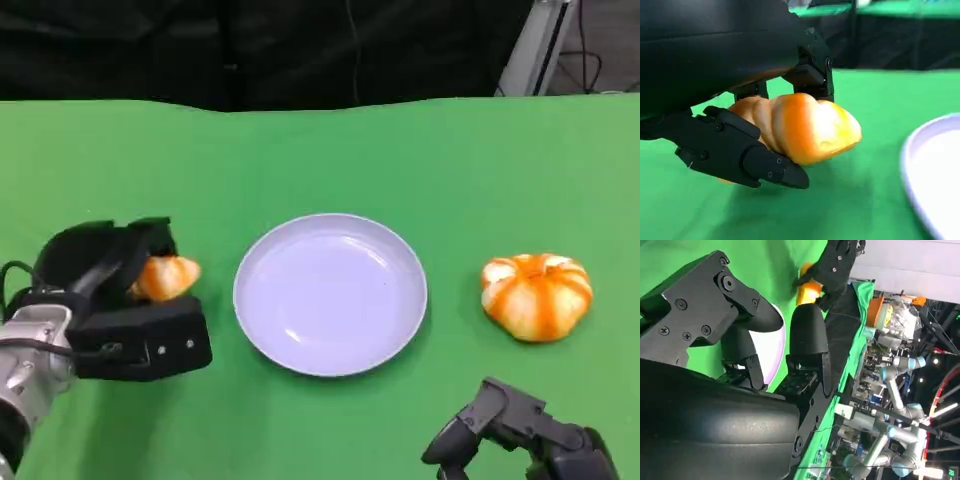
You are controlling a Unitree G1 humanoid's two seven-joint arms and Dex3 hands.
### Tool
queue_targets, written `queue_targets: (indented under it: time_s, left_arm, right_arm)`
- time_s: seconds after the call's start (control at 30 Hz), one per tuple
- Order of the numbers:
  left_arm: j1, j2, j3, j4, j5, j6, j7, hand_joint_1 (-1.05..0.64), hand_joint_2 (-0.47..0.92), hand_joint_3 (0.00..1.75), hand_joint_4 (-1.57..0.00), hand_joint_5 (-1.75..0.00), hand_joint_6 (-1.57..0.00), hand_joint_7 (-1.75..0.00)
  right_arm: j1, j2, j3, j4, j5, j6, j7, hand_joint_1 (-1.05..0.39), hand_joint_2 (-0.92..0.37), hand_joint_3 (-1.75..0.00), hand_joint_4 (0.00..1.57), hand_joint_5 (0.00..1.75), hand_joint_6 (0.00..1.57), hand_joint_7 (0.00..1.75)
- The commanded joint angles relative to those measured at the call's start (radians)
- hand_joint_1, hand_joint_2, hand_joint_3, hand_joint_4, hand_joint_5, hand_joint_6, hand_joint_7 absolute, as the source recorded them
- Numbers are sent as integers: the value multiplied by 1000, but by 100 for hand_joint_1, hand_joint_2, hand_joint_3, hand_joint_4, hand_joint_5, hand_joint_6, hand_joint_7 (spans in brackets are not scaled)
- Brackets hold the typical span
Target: Grasp the bread from the table and place it into the plate.
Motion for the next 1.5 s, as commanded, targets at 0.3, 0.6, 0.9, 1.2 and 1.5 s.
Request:
queue_targets:
  time_s: [0.3,0.6,0.9,1.2,1.5]
  left_arm:
    - [70,40,66,-272,-33,-87,30,-14,37,128,-94,-175,-71,-175]
    - [119,-29,82,-469,-43,-126,29,-12,29,142,-94,-175,-72,-173]
    - [36,-148,11,-376,-7,-151,2,-14,28,143,-95,-175,-73,-175]
    - [-10,-195,-20,-293,-20,-99,-107,-18,49,100,-78,-173,-84,-101]
    - [0,-166,-74,-426,39,118,-397,-69,91,27,-2,-5,-7,-7]
  right_arm:
    - [-2,-3,-3,8,0,10,-8,-8,-33,-132,72,159,79,130]
    - [-2,-4,-3,6,3,8,-7,-10,-33,-131,73,160,79,130]
    - [7,-7,0,4,13,1,-3,-10,-34,-129,73,159,79,129]
    - [16,-8,4,-5,4,3,-6,-11,-36,-128,72,158,79,129]
    - [15,-6,8,-9,0,1,-10,-11,-33,-133,73,159,79,129]
